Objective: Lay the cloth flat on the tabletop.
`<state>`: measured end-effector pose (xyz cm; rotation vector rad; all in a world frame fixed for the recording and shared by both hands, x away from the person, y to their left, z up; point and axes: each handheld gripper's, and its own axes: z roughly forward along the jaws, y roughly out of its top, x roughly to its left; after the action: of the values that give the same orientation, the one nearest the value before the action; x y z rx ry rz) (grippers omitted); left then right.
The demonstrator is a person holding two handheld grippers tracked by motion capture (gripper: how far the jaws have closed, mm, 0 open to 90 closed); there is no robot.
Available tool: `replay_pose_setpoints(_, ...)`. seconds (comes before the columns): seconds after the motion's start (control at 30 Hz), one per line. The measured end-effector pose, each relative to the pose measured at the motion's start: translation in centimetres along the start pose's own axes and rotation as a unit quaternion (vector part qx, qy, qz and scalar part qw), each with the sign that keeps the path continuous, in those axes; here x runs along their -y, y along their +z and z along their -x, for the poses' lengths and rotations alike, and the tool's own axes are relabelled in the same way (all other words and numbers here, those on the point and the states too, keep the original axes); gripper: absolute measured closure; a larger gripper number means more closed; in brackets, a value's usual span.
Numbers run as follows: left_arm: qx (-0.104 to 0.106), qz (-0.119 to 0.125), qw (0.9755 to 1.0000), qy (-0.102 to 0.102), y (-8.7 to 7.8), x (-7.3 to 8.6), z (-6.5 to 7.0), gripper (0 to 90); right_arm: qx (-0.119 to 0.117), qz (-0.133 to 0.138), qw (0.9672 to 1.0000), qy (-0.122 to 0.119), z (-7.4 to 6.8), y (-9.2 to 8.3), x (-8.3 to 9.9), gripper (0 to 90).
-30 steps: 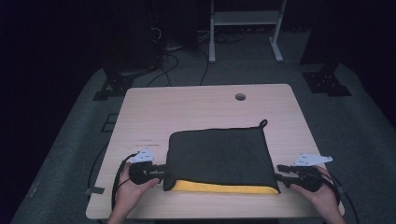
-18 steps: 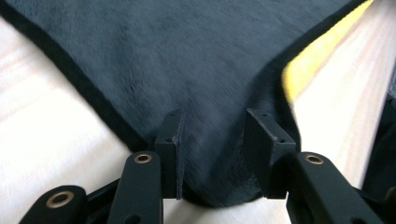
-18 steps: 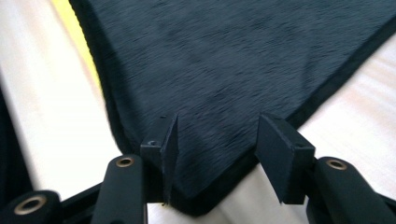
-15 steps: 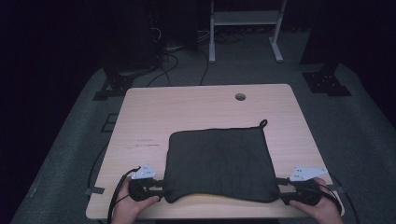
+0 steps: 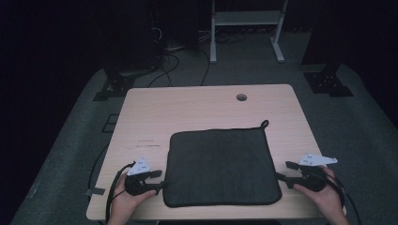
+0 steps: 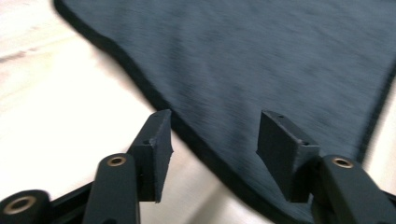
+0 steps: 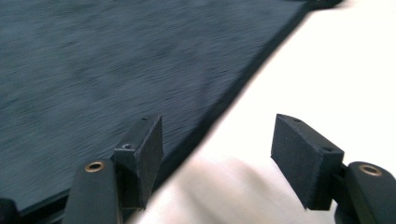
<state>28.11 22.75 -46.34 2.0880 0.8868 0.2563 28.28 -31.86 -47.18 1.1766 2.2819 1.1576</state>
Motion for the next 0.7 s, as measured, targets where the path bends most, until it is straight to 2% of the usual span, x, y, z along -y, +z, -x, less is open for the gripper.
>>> replay_pose_setpoints(0.03,-0.003,0.005,1.0,-0.003,0.1,-0.1,-0.2,41.7,0.008,0.001,1.0,0.003,0.4,0.3,-0.2,32.8)
replay_pose_setpoints(0.07,-0.013,0.009,0.9999,-0.007,0.4,-0.4,-0.6,40.2,0.034,0.002,0.9994,0.011,1.1,0.7,-0.6,33.0)
replay_pose_setpoints(0.1,-0.013,0.009,0.9999,-0.007,0.4,-0.4,-0.6,39.3,0.034,0.002,0.9994,0.011,1.1,0.7,-0.6,33.0)
replay_pose_setpoints(0.2,-0.03,0.015,0.9993,-0.018,0.8,-1.0,-1.3,36.0,0.059,0.004,0.9979,0.025,2.4,1.4,-0.9,32.2)
replay_pose_setpoints(0.27,-0.038,0.013,0.999,-0.019,1.1,-1.3,-1.6,34.7,0.078,-0.002,0.9966,0.027,3.0,1.8,-1.0,31.7)
replay_pose_setpoints(0.3,-0.038,0.013,0.999,-0.019,1.1,-1.3,-1.6,34.4,0.078,-0.002,0.9966,0.027,3.0,1.8,-1.0,31.7)
replay_pose_setpoints(0.33,-0.042,0.012,0.9988,-0.02,1.2,-1.4,-1.8,34.2,0.094,-0.011,0.9952,0.026,3.3,2.2,-1.1,31.1)
replay_pose_setpoints(0.37,-0.046,0.012,0.9986,-0.022,1.3,-1.5,-1.9,34.0,0.099,-0.016,0.9946,0.026,3.5,2.3,-1.1,30.8)
replay_pose_setpoints(0.57,-0.062,0.018,0.9975,-0.03,2.1,-2.2,-2.6,33.0,0.1,-0.026,0.9939,0.038,4.1,2.6,-0.8,28.4)
replay_pose_setpoints(0.7,-0.07,0.022,0.9968,-0.031,2.5,-2.9,-3.0,32.8,0.1,-0.022,0.9938,0.044,4.2,2.7,-0.7,25.9)
